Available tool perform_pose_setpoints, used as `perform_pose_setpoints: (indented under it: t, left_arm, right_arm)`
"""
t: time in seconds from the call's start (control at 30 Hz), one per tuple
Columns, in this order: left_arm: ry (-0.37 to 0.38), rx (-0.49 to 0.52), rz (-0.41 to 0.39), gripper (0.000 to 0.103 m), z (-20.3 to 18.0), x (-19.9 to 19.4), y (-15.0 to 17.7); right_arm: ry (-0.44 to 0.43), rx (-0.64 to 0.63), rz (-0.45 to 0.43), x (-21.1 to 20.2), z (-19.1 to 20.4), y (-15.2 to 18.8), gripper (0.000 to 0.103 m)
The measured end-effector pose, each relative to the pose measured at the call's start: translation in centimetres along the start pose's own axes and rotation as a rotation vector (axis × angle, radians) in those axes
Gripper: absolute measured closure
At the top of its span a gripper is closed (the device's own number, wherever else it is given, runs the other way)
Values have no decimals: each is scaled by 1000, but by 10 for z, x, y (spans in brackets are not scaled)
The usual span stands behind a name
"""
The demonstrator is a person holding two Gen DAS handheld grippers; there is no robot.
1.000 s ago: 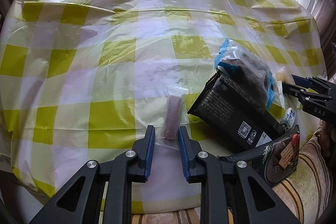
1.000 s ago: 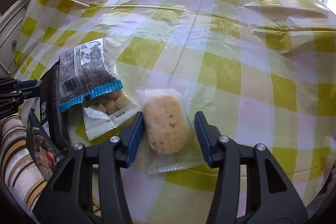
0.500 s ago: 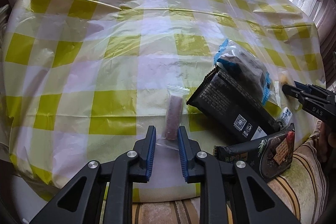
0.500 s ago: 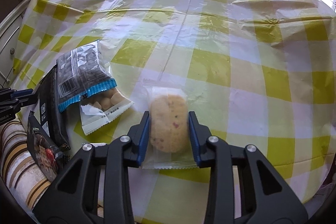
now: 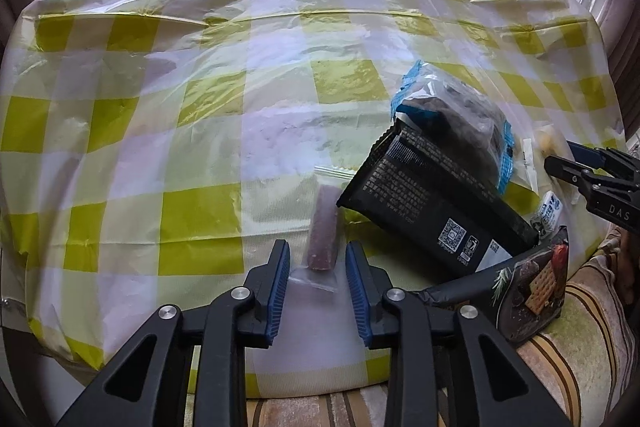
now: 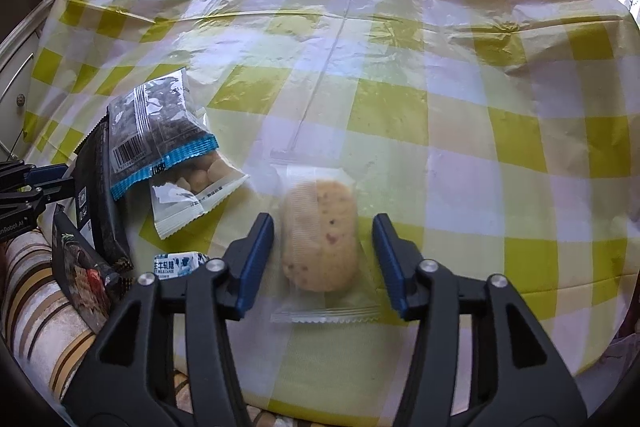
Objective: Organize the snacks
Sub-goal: 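Grasp the wrapped pink stick with the left tool while the right tool grasps the wrapped round cookie, then carry both snacks over the white box and open both tools to drop them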
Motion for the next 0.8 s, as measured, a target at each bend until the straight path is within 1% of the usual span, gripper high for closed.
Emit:
perform_pose_setpoints:
  t: [0.13, 0.2, 0.23, 0.3, 0.5, 0.67, 0.8]
  left_arm:
    - [25, -9, -4, 74, 2, 1, -4]
    - [21, -16, -8, 86, 4, 2, -5]
    - [24, -17, -9, 87, 4, 2, -5]
    - [25, -25, -13, 89, 4, 1, -3]
    - [2, -74, -33, 89, 10, -6, 4]
    - [-33, -134, -92, 89, 19, -23, 9]
    - [-67, -144, -152, 89, 13, -44, 17]
  right_arm:
    - [2, 3, 1, 0, -1, 0, 45]
    - [9, 5, -1, 0, -2, 0, 56]
    - [7, 10, -5, -1, -2, 0, 64]
    - [-1, 20, -7, -2, -4, 0, 64]
    - [-21, 57, -20, -8, -9, 7, 65]
    - [-31, 81, -50, -21, -12, 13, 65]
    - [-29, 80, -69, -32, -11, 22, 65]
Point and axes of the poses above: each gripper's, at about its wrist camera, not at the fingertips, and x roughly the way its jaws point, z to its left, y to its underside, the point moved 6 cm from there along x, roughly the way its jaws point, and after that the axes turned 7 degrees about z, right-handed, at the moved point
